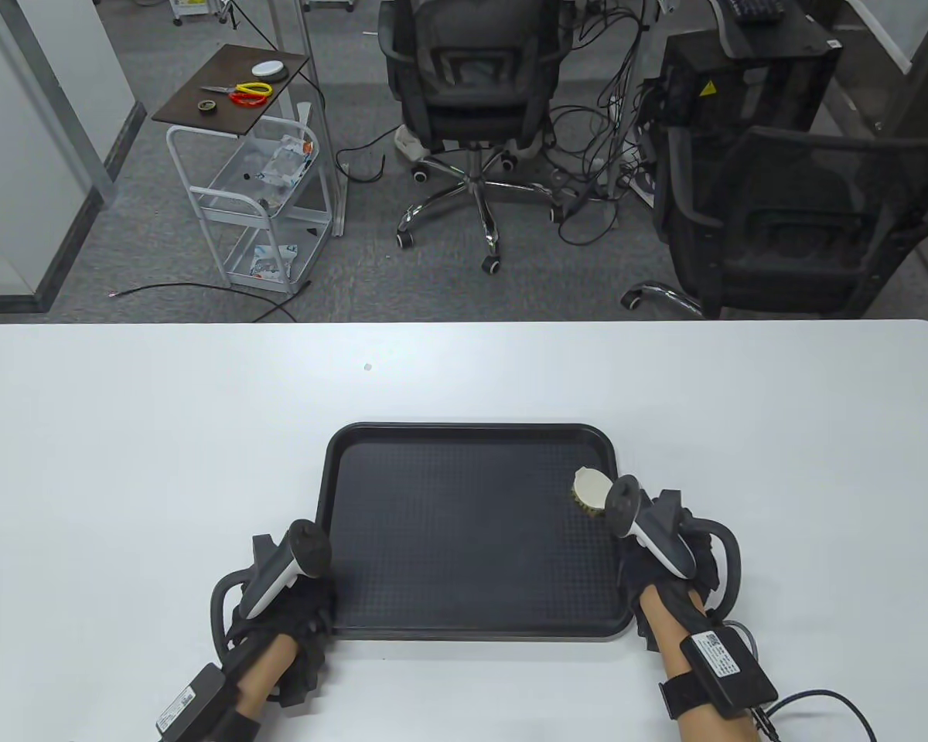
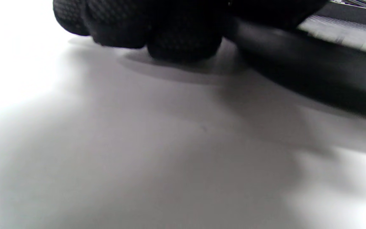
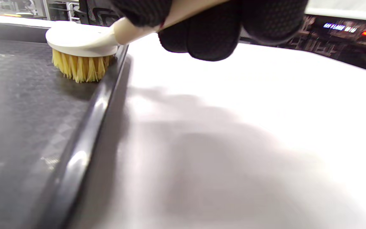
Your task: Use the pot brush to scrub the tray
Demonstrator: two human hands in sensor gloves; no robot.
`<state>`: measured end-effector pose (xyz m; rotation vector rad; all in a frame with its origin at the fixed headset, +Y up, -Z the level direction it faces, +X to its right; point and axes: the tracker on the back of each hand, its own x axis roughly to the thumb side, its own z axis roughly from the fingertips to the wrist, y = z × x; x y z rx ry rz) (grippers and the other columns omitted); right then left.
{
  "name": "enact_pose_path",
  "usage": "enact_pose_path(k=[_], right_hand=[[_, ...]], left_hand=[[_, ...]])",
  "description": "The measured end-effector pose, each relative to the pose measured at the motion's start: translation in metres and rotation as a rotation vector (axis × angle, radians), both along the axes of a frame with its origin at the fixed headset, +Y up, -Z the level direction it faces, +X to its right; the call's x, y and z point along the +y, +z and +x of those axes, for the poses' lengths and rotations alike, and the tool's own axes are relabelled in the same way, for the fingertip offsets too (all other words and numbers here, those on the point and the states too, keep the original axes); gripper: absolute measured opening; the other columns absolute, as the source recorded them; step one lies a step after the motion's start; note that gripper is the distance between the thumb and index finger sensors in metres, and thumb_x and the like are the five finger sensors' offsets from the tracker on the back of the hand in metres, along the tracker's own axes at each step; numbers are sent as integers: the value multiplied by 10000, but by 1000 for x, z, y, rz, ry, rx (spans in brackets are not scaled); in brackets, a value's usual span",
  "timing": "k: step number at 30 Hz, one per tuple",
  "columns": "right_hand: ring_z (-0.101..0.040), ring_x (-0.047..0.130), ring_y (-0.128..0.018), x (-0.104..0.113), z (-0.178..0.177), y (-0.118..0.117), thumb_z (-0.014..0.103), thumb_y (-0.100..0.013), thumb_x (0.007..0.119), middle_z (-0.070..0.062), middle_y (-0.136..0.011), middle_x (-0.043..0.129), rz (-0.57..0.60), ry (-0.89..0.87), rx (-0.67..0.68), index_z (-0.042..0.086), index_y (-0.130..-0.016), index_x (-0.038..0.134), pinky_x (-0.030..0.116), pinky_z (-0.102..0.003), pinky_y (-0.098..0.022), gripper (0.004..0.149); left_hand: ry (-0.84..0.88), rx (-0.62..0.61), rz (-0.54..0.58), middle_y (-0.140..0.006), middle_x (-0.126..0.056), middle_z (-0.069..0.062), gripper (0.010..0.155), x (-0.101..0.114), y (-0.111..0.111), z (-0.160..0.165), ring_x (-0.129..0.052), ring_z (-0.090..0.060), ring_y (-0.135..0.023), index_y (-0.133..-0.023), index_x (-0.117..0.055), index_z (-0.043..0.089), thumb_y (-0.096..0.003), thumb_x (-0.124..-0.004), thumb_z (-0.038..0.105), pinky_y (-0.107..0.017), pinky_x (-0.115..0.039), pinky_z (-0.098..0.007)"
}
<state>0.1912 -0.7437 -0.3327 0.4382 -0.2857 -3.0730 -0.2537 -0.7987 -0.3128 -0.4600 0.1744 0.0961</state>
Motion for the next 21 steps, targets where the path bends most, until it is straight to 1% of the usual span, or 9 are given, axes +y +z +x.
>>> enact_pose_path(k=[1, 3, 5, 7, 9, 12, 16, 17, 21], right_hand=[[-280, 883, -753, 0, -1, 1, 217, -473, 780, -86, -967, 781, 3, -24, -24, 330, -988, 687, 763, -515, -566, 535], [-285, 879, -752, 4, -10, 0, 216, -476, 779, -79, -972, 777, 4, 19, -13, 327, -990, 689, 753, -515, -569, 534], [-281, 872, -754, 10, -24, -2, 221, -479, 777, -74, -974, 774, 12, 74, 21, 319, -996, 685, 745, -509, -571, 534], [-278, 872, -753, 18, -39, -2, 226, -482, 773, -72, -976, 770, 44, 67, 64, 319, -1000, 678, 747, -505, -567, 535], [-279, 866, -756, 26, -64, -1, 226, -484, 770, -75, -980, 764, 83, 5, 123, 319, -1005, 671, 745, -506, -568, 538], [-275, 861, -762, 33, -105, -1, 228, -489, 764, -70, -987, 754, 109, -21, 217, 320, -1010, 659, 743, -503, -572, 540], [-268, 875, -758, 33, -156, -4, 234, -486, 768, -72, -983, 763, 118, -66, 312, 330, -1006, 664, 758, -495, -573, 539], [-268, 875, -760, 31, -172, -5, 233, -485, 769, -75, -982, 764, 116, -80, 331, 330, -1005, 665, 760, -496, -573, 539], [-261, 874, -763, 21, -216, -5, 235, -486, 767, -72, -983, 763, 96, -95, 404, 330, -1006, 662, 761, -493, -575, 540]], left_hand=[[3, 1, -1, -506, -849, -17, 783, 0, 0, 0, -858, -211, -423, -1047, -310, 153, -453, -707, 473, -587, -674, -490], [3, 2, -1, -506, -850, -16, 783, 0, 0, 0, -858, -211, -423, -1047, -310, 154, -452, -707, 473, -588, -675, -489], [2, 2, -2, -506, -849, -17, 784, 0, 0, 0, -858, -212, -423, -1047, -309, 153, -453, -707, 474, -588, -674, -489], [1, 2, -1, -506, -849, -16, 784, 0, 0, 0, -858, -212, -423, -1048, -309, 152, -453, -706, 474, -588, -674, -489], [-2, 2, 1, -505, -850, -15, 783, 0, 0, 0, -858, -211, -423, -1047, -311, 154, -452, -706, 475, -588, -675, -489], [0, 2, -1, -505, -850, -17, 783, 0, 0, 0, -858, -213, -422, -1047, -310, 154, -453, -707, 474, -587, -674, -490], [0, 2, 0, -505, -849, -16, 784, 0, 0, 0, -858, -212, -423, -1048, -309, 154, -453, -706, 475, -588, -674, -490], [-1, 2, 0, -505, -849, -16, 782, 0, 0, 0, -858, -212, -423, -1047, -311, 154, -453, -706, 474, -587, -675, -489], [5, 2, -3, -505, -849, -17, 783, 0, 0, 0, -858, -213, -423, -1047, -311, 153, -453, -707, 474, -588, -673, -490]])
